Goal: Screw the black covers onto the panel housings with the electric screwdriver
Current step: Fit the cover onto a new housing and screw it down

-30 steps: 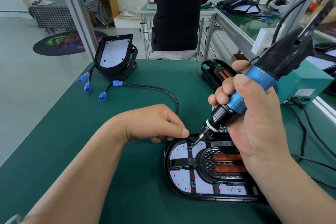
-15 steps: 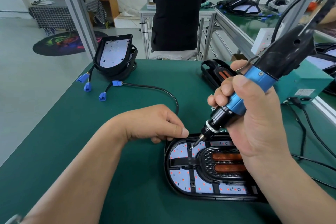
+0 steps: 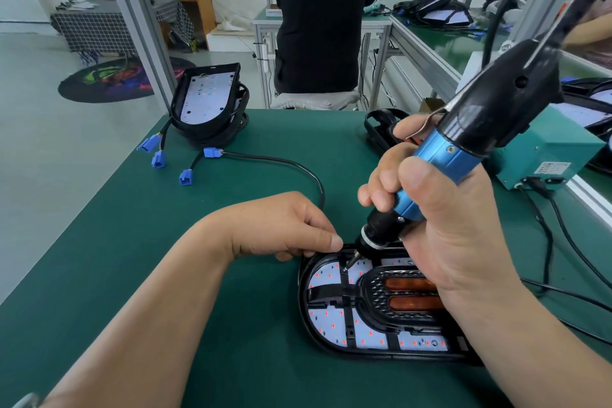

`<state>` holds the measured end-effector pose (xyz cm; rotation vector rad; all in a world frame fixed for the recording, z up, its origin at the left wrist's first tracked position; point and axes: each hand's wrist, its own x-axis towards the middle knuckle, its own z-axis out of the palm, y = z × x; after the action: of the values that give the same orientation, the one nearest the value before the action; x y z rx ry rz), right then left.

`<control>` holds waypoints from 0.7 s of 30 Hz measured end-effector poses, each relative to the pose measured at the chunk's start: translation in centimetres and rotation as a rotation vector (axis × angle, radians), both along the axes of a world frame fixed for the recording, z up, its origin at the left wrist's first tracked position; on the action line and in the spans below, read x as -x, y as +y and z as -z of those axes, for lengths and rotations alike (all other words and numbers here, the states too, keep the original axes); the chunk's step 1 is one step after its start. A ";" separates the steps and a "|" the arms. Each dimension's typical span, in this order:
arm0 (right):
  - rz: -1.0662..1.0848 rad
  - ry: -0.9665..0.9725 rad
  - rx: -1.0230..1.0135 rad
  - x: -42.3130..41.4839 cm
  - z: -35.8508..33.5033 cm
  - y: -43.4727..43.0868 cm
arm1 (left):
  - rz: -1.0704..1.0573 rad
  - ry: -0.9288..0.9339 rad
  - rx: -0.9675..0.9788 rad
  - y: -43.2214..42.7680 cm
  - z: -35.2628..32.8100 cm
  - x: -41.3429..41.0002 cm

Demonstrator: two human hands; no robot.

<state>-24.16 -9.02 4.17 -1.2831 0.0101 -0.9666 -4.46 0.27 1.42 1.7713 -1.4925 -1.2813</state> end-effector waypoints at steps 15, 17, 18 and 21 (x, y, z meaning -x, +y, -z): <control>-0.159 -0.013 -0.021 -0.6 0.6 -1.6 | 0.007 0.001 0.011 -0.4 0.2 0.2; -0.135 -0.092 -0.095 -0.3 0.6 -1.9 | 0.000 0.017 0.005 -0.4 0.4 0.1; -0.116 -0.126 -0.136 -0.2 0.7 -2.1 | -0.011 0.030 0.001 -0.4 0.5 0.0; -0.027 -0.182 -0.265 -0.1 0.7 -2.9 | -0.136 0.208 -0.001 -0.8 0.9 0.2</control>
<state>-24.08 -11.95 3.52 -0.9475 -0.0204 -1.0193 -4.64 -0.52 0.53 1.6530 -1.2358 -1.3500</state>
